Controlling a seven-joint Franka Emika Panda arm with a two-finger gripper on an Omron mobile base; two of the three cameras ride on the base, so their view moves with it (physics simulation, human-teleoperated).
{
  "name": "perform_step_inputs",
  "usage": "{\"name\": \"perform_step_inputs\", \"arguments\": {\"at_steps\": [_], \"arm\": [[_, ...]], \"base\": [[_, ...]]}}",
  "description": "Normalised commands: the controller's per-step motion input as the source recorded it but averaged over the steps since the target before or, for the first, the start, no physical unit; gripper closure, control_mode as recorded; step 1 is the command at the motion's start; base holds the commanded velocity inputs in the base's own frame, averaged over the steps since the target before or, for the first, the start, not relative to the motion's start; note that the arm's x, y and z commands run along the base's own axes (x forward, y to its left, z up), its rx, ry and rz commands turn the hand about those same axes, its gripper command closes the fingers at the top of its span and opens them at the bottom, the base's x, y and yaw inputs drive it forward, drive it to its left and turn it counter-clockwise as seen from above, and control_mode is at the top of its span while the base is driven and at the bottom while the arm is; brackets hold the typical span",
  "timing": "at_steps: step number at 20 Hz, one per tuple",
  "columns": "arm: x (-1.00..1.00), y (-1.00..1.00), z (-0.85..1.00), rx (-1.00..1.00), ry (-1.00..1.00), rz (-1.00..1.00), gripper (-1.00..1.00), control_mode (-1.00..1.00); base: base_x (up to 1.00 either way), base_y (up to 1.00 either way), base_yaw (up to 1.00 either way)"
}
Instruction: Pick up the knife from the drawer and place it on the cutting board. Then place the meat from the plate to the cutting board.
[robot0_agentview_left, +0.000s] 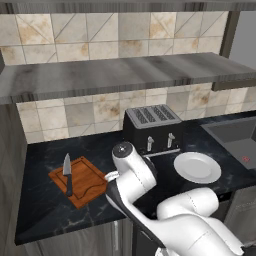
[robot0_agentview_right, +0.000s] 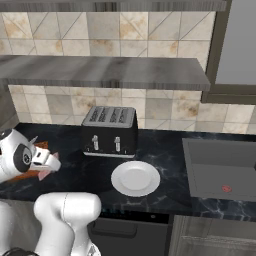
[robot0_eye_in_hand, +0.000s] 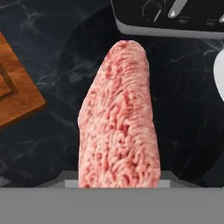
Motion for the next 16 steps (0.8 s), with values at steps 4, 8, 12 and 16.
{"name": "perform_step_inputs", "arguments": {"at_steps": [4,8,12,16], "arm": [[0.17,0.59,0.0,0.02,0.04,0.22,1.0,-1.0],[0.21,0.46,0.0,0.05,0.02,0.22,1.0,-1.0],[0.25,0.48,0.0,0.04,0.01,0.2,1.0,-1.0],[0.27,0.39,0.0,0.03,0.0,0.14,1.0,-1.0]], "base": [[0.0,0.0,0.0],[0.0,0.0,0.0],[0.0,0.0,0.0],[0.0,0.0,0.0]]}}
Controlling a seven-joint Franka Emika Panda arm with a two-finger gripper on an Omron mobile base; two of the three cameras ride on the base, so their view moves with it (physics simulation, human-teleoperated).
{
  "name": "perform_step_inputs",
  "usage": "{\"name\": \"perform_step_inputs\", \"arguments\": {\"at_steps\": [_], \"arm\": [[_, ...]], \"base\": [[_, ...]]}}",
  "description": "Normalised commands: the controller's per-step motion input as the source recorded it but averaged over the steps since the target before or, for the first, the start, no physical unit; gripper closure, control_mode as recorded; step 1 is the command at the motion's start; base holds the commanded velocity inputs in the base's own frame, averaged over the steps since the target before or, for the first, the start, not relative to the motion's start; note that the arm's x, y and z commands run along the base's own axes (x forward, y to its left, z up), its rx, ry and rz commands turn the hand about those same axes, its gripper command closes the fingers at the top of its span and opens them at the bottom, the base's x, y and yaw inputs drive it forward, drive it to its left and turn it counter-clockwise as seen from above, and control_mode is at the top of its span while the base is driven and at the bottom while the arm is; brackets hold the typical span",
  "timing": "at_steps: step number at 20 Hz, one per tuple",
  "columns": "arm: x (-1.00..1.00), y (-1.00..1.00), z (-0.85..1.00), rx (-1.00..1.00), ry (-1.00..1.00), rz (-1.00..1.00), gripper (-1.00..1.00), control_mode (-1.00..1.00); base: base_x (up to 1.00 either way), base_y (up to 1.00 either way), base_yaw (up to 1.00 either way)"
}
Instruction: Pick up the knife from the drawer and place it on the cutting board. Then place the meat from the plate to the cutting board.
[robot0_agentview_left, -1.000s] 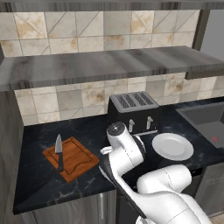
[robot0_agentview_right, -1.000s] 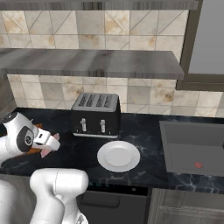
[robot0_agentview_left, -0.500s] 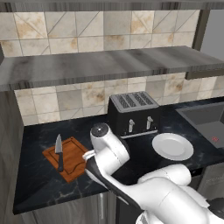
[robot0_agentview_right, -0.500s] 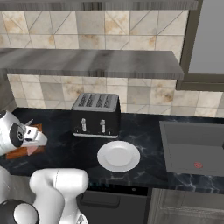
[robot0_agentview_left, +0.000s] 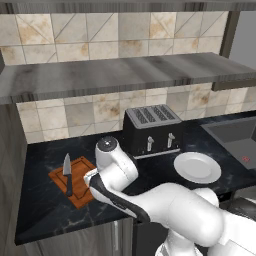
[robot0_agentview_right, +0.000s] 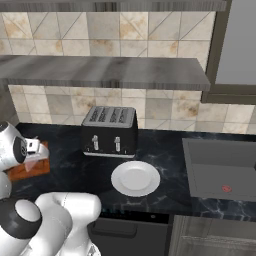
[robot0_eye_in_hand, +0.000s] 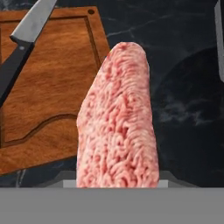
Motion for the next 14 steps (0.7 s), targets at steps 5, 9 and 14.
{"name": "perform_step_inputs", "arguments": {"at_steps": [5,9,14], "arm": [[0.33,0.38,0.0,0.02,0.0,0.1,1.0,-1.0],[0.25,0.33,-0.02,0.0,0.01,0.02,1.0,-1.0],[0.28,0.31,-0.12,-0.01,0.0,0.02,1.0,-1.0]], "base": [[0.0,0.0,0.0],[0.0,0.0,0.0],[0.0,0.0,0.0]]}}
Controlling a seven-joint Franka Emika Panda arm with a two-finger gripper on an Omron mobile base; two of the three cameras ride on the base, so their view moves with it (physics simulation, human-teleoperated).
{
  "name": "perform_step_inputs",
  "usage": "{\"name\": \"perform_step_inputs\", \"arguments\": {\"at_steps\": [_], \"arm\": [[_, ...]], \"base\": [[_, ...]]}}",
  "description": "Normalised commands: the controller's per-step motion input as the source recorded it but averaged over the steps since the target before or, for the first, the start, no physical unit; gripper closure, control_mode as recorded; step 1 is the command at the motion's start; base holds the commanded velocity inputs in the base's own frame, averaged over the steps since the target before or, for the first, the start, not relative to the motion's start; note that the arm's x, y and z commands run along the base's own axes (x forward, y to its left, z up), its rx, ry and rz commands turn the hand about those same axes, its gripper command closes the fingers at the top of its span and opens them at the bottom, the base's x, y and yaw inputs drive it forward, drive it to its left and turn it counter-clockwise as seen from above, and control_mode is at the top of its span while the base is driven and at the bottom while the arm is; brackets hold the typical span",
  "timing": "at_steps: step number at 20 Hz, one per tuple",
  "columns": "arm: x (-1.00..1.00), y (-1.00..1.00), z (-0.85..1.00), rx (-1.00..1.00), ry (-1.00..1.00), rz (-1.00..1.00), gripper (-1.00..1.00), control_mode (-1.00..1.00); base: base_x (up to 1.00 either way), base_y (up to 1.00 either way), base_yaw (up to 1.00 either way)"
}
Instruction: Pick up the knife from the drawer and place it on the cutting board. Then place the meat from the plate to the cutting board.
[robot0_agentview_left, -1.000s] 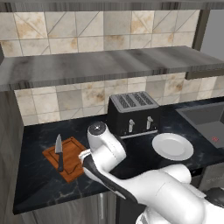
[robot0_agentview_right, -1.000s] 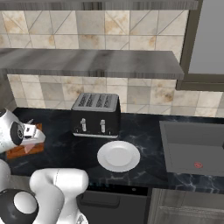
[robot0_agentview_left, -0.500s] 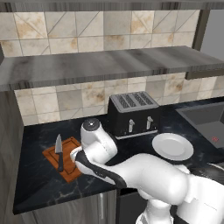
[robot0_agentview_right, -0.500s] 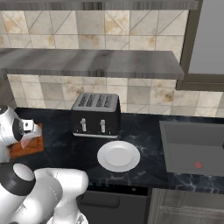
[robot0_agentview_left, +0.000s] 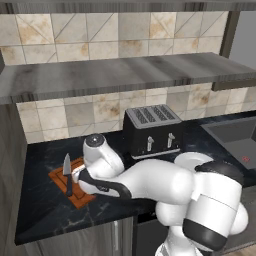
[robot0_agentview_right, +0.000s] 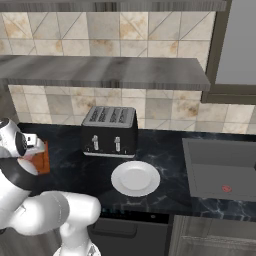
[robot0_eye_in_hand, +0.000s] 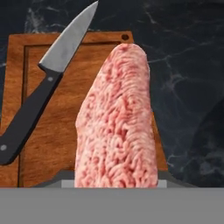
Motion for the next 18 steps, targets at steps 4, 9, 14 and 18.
{"name": "perform_step_inputs", "arguments": {"at_steps": [4,9,14,18], "arm": [[0.28,0.31,-0.19,-0.03,0.01,0.01,1.0,-1.0],[0.21,0.11,-0.24,0.0,0.01,0.01,1.0,-1.0],[0.09,0.0,-0.3,0.0,0.0,0.02,1.0,-1.0],[0.06,0.0,-0.23,0.0,0.04,0.02,1.0,-1.0]], "base": [[0.0,0.0,0.0],[0.0,0.0,0.0],[0.0,0.0,0.0],[0.0,0.0,0.0]]}}
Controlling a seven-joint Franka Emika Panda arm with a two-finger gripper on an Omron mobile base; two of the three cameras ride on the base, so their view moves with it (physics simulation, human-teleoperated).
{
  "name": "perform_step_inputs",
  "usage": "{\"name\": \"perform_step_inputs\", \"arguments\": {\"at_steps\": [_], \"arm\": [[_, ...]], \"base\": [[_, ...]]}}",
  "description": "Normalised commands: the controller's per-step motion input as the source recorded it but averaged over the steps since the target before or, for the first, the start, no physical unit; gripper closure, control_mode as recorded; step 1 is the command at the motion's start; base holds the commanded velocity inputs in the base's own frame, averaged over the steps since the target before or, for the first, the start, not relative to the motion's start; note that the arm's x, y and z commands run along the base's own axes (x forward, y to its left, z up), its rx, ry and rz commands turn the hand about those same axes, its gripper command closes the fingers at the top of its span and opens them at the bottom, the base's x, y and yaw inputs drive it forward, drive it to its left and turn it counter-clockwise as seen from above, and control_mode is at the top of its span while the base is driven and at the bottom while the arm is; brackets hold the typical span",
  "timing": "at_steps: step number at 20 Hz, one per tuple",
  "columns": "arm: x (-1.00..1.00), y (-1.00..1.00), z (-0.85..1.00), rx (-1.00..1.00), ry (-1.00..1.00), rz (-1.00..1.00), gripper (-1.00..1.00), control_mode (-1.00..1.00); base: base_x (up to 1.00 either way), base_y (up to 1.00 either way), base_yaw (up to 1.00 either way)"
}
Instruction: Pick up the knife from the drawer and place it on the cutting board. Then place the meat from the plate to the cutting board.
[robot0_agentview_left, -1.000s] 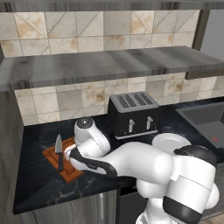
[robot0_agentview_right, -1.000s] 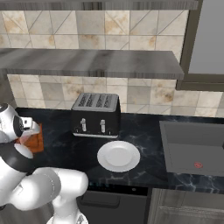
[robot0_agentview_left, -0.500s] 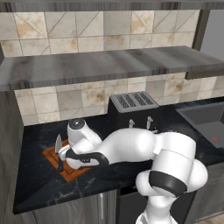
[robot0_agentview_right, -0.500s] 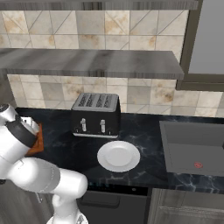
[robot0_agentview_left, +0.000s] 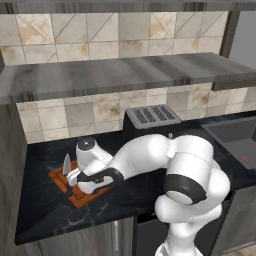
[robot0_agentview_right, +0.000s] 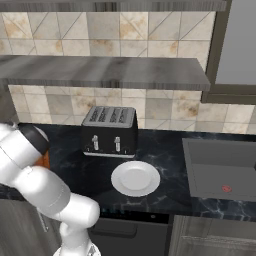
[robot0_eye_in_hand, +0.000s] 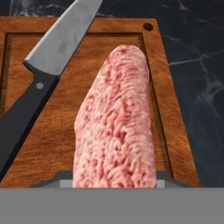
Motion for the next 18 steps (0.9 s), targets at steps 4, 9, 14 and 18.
{"name": "perform_step_inputs", "arguments": {"at_steps": [4,9,14,18], "arm": [[0.02,0.0,-0.27,0.0,0.05,0.02,1.0,-1.0],[0.03,0.0,-0.29,0.0,0.05,0.02,-1.0,-1.0],[0.01,0.0,-0.21,0.0,0.05,0.01,-1.0,-1.0],[-0.01,0.0,0.01,0.0,0.0,0.0,-1.0,-1.0]], "base": [[0.0,0.0,0.0],[0.0,0.0,0.0],[0.0,0.0,0.0],[0.0,0.0,0.0]]}}
